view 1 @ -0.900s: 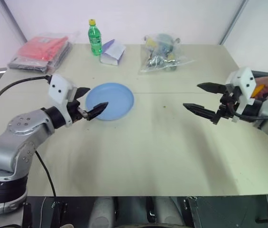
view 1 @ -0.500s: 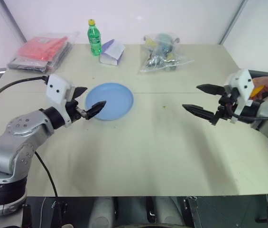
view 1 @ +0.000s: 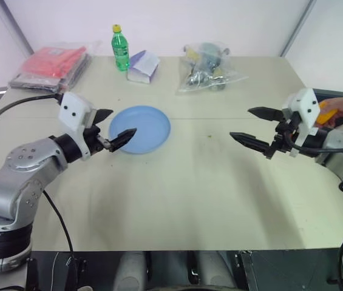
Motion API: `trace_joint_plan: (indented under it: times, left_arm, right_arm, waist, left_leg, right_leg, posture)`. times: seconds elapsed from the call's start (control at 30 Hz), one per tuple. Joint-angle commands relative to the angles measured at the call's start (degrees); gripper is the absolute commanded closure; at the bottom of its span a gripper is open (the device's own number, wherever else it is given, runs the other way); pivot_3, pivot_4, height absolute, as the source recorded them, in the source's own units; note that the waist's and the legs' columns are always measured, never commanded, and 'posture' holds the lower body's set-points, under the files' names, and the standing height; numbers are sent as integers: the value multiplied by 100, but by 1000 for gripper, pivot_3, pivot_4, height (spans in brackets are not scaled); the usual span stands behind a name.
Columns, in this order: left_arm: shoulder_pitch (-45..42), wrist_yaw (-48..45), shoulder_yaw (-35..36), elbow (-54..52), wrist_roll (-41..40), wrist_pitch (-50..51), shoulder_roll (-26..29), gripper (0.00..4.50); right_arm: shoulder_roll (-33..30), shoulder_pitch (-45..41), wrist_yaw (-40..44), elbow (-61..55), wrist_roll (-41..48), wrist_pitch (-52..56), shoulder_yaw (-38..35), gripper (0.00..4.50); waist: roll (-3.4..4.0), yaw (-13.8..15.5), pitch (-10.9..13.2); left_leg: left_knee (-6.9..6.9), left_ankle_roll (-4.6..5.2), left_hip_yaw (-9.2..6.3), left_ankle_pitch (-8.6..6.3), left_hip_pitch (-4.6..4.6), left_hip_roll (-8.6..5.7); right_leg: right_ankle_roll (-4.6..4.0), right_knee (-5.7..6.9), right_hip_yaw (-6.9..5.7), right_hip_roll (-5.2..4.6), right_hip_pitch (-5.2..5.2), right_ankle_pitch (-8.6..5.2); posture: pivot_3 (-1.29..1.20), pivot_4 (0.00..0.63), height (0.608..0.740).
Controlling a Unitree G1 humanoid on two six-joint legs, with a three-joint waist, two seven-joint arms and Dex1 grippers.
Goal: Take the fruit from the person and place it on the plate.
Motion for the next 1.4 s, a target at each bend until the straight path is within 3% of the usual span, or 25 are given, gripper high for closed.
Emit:
trace_joint_plan:
  times: [0.03, 0.83, 0.97, 1.07, 1.27, 1.4]
  left_arm:
    - [-100, -25, 49, -52, 33, -129, 45, 39]
    - [-167, 10, -123, -10, 45, -223, -6, 39]
    - [-181, 14, -141, 3, 84, -272, -5, 39]
    - [-223, 35, -167, 32, 117, -303, -29, 39]
    - [-289, 5, -237, 100, 199, -340, -98, 39]
    - [-347, -38, -335, 266, 323, -456, -136, 39]
  right_arm:
    - [-17, -73, -26, -190, 64, -85, -151, 0]
    - [-42, -36, -133, -317, 145, -18, -185, 0]
    - [192, -196, -387, -332, 384, 155, -271, 0]
    - [590, -448, -1033, -406, 872, 709, -493, 0]
    - [2037, -1573, -3892, -436, 2822, 2592, -1137, 0]
    - [2921, -2186, -5975, -217, 3931, 2793, -1266, 0]
  waist:
    - [0, 2, 0]
    - [0, 1, 0]
    - [0, -4, 0]
    - [0, -7, 0]
    - [0, -16, 0]
    - [1, -16, 0]
  left_leg:
    - [0, 0, 0, 0, 0, 0]
    - [0, 0, 0, 0, 0, 0]
    - [0, 0, 0, 0, 0, 0]
    - [0, 0, -1, 0, 0, 0]
    - [-2, 0, -1, 0, 1, 3]
    - [-2, -1, 2, 0, -3, 3]
  right_leg:
    - [0, 0, 0, 0, 0, 0]
    - [0, 0, 0, 0, 0, 0]
    - [0, 0, 0, 0, 0, 0]
    - [0, 1, 0, 1, 0, 0]
    - [-1, 7, 1, 1, -3, 1]
    - [-1, 9, 2, -2, -10, 1]
  posture:
    - [0, 150, 731]
    - [0, 150, 731]
    - [0, 150, 731]
    - [0, 150, 731]
    - [0, 150, 731]
    - [0, 150, 731]
